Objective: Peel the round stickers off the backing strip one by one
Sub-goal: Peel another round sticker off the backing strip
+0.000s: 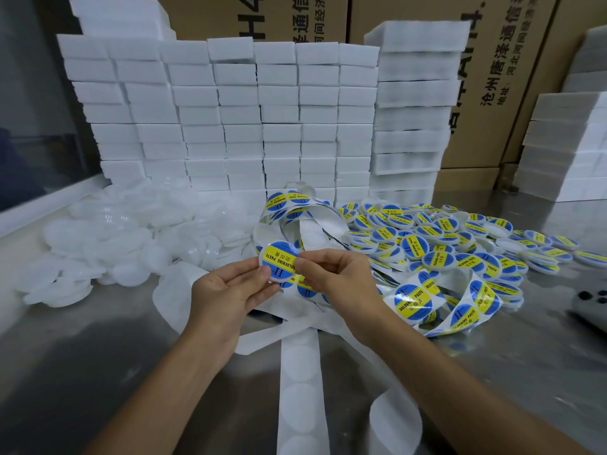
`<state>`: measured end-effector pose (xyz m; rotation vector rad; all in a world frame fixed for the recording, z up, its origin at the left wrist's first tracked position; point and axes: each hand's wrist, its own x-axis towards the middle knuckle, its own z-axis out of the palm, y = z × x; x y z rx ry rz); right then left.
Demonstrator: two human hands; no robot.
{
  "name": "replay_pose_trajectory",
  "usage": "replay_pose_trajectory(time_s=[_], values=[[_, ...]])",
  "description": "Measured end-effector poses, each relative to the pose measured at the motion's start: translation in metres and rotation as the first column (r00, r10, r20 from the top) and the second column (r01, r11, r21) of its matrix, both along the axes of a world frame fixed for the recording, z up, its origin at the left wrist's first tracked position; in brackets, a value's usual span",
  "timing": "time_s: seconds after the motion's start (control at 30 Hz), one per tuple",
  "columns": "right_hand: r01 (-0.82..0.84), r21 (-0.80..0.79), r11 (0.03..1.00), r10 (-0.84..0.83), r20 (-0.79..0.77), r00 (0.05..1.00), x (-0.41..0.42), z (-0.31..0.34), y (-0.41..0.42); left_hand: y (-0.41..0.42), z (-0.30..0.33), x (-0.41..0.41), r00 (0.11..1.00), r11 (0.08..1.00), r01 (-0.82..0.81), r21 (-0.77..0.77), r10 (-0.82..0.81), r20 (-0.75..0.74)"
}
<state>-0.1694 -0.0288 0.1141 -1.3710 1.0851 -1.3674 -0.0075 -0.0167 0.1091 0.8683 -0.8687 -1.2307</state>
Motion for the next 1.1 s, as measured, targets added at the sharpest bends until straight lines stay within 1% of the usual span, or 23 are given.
replay_pose_trajectory(time_s=[0.13,0.27,0.37,0.43,0.53,0.6,0.7,0.77,0.8,0.87,0.93,1.0,1.1], values=[[0.001,0.005,1.000,-0.001,-0.005,1.000,-0.001,0.000,-0.001,0.001,0.002,-0.002,1.000,0.999,-0.031,-0.013,0.031,0.003],[0.009,-0.003,1.000,-0.009,-0.023,1.000,-0.001,-0.001,-0.001,0.002,0.002,-0.003,0.997,0.997,-0.073,-0.039,0.074,0.039],[0.040,-0.035,0.999,-0.042,-0.047,0.998,-0.001,-0.001,-0.001,0.003,0.001,-0.004,0.978,0.986,-0.133,-0.105,0.148,0.149],[0.071,-0.065,0.995,-0.076,-0.079,0.994,-0.002,-0.002,-0.002,0.003,0.001,-0.006,0.947,0.966,-0.165,-0.201,0.212,0.243],[0.113,-0.108,0.988,-0.126,-0.128,0.984,-0.002,-0.003,-0.003,0.006,-0.001,-0.010,0.872,0.923,-0.164,-0.349,0.301,0.385],[0.144,-0.149,0.978,-0.169,-0.173,0.970,-0.003,-0.004,-0.003,0.008,-0.003,-0.013,0.850,0.908,-0.153,-0.390,0.322,0.417],[0.202,-0.220,0.954,-0.250,-0.221,0.943,-0.004,-0.006,-0.003,0.008,-0.002,-0.013,0.867,0.911,-0.158,-0.380,0.313,0.388],[0.245,-0.254,0.935,-0.308,-0.248,0.919,-0.005,-0.008,-0.003,0.008,0.002,-0.011,0.918,0.938,-0.151,-0.313,0.251,0.308],[0.248,-0.271,0.930,-0.315,-0.242,0.918,-0.005,-0.008,-0.001,0.009,0.004,-0.010,0.950,0.956,-0.125,-0.266,0.192,0.246],[0.184,-0.292,0.939,-0.253,-0.218,0.943,-0.001,-0.008,0.001,0.011,0.007,-0.012,0.992,0.979,-0.027,-0.201,0.051,0.114],[0.099,-0.289,0.952,-0.168,-0.222,0.960,0.005,-0.008,0.003,0.013,0.008,-0.015,0.998,0.979,0.069,-0.190,-0.065,0.026],[0.075,-0.293,0.953,-0.144,-0.219,0.965,0.008,-0.008,0.004,0.013,0.009,-0.015,0.992,0.975,0.118,-0.190,-0.124,-0.020],[0.101,-0.307,0.946,-0.142,-0.114,0.983,0.004,-0.003,0.003,0.011,0.008,-0.013,0.983,0.972,0.180,-0.152,-0.185,-0.014]])
